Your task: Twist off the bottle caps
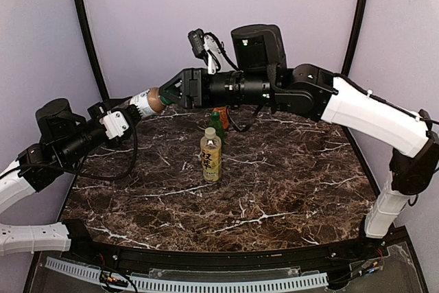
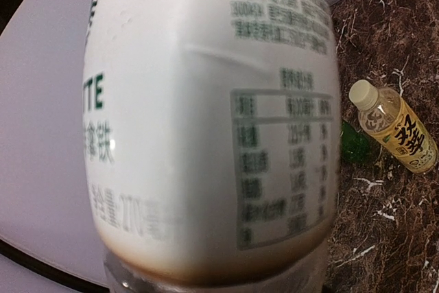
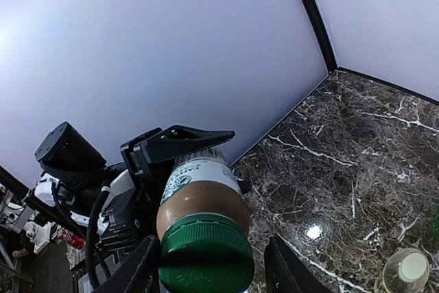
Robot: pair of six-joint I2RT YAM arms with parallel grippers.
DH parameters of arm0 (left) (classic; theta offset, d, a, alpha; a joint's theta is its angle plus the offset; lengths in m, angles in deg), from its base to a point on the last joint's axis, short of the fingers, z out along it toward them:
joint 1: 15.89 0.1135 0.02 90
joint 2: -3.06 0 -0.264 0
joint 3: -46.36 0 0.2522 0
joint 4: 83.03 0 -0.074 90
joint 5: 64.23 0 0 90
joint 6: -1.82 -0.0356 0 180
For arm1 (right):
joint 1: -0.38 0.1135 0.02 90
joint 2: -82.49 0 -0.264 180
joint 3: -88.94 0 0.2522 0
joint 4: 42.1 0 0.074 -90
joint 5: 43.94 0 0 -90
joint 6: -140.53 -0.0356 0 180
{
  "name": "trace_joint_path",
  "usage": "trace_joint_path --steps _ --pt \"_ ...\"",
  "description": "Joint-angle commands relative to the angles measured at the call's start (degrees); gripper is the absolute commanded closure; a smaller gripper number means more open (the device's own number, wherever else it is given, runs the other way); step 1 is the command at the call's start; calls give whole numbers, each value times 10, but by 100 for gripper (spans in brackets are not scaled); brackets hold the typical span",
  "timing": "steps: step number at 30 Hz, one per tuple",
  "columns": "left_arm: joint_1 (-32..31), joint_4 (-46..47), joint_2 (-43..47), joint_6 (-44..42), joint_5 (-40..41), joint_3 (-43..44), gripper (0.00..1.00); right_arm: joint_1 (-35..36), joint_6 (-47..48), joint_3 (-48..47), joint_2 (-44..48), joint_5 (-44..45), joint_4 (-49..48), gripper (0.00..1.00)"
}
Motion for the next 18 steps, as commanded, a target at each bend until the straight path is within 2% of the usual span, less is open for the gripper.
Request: trace_joint_path --steps 1,6,8,13,15,18 --pt "-3 16 3 -4 3 -7 99 -2 -1 -11 -10 -4 -6 55" --pt "-3 11 8 -1 -14 -9 99 -2 19 -6 -8 -15 -20 89" --pt "-3 -19 10 17 -40 -1 99 -2 48 -3 -9 -41 -28 100" --pt "-3 -177 9 87 -193 47 99 12 200 -2 -13 -100 -27 100" --pt "-3 -248 5 115 -266 62 99 25 284 -6 -16 -99 -4 100" --pt "-2 -300 4 130 -328 77 99 49 428 2 -15 -96 26 100"
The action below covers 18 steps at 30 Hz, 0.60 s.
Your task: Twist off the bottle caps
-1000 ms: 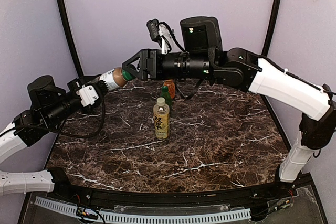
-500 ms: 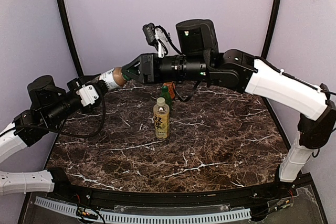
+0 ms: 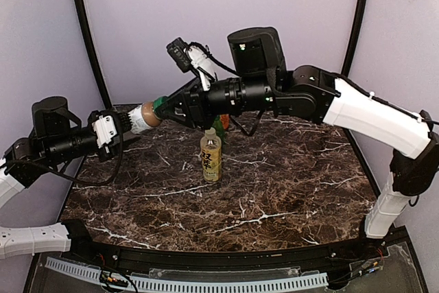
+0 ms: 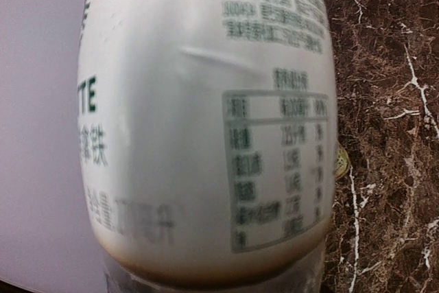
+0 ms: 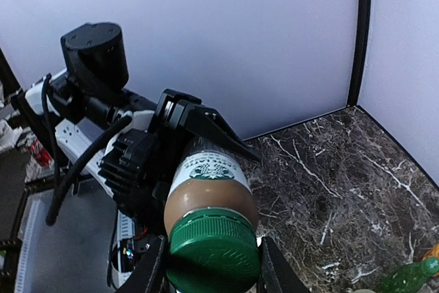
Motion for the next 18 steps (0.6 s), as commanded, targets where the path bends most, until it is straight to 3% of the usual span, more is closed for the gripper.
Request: trace_joint_path --steps 1,12,18 --pt "-15 -149 -8 40 -231 32 99 44 271 10 -12 -21 15 100" --pt "-16 -200 -11 45 -278 38 99 103 590 58 -10 92 63 100" --pt "-15 -204 -10 41 -279 34 99 121 703 133 21 139 -38 100"
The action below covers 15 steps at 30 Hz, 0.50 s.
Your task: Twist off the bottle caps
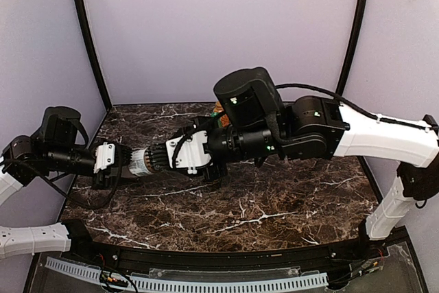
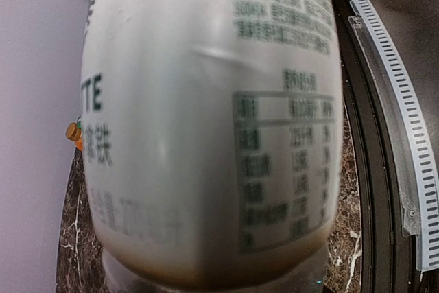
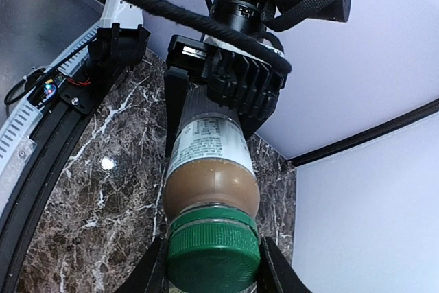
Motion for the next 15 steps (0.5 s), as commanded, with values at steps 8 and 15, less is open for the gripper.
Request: trace_joint_path --steps 8,15 --pt "-17 42 -9 -2 -87 8 99 20 141 49 -24 54 -127 91" --pt "-17 48 -6 -9 -68 9 99 21 105 62 -12 77 -161 34"
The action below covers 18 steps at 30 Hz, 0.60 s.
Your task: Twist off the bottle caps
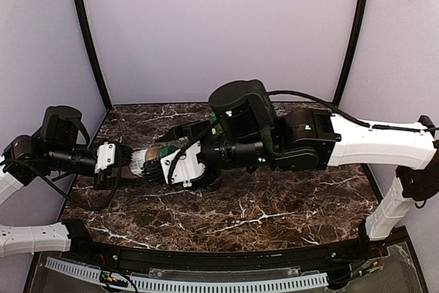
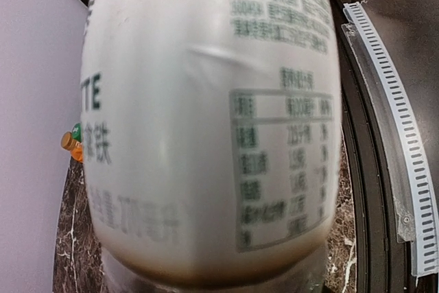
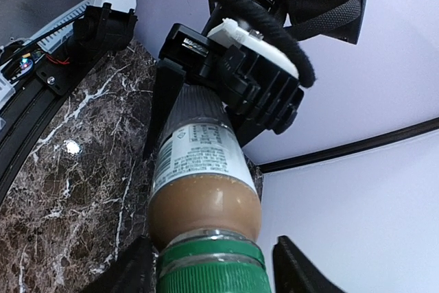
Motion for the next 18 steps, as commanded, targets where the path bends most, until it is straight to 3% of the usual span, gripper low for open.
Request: trace_joint_path --steps 1,3,5,11,18 --pt "-13 49 -3 -11 -54 9 99 7 -18 16 -14 28 -95 27" --pt "-13 49 -2 -16 -49 6 99 7 -36 22 -3 34 -104 10" --pt "-13 51 -1 -17 -44 2 99 8 -55 32 13 33 -116 2" --pt "-13 69 -1 -9 -30 -7 99 11 -131 52 58 4 -124 1" --pt "-12 139 6 19 30 -22 99 6 -276 64 110 -101 -88 1"
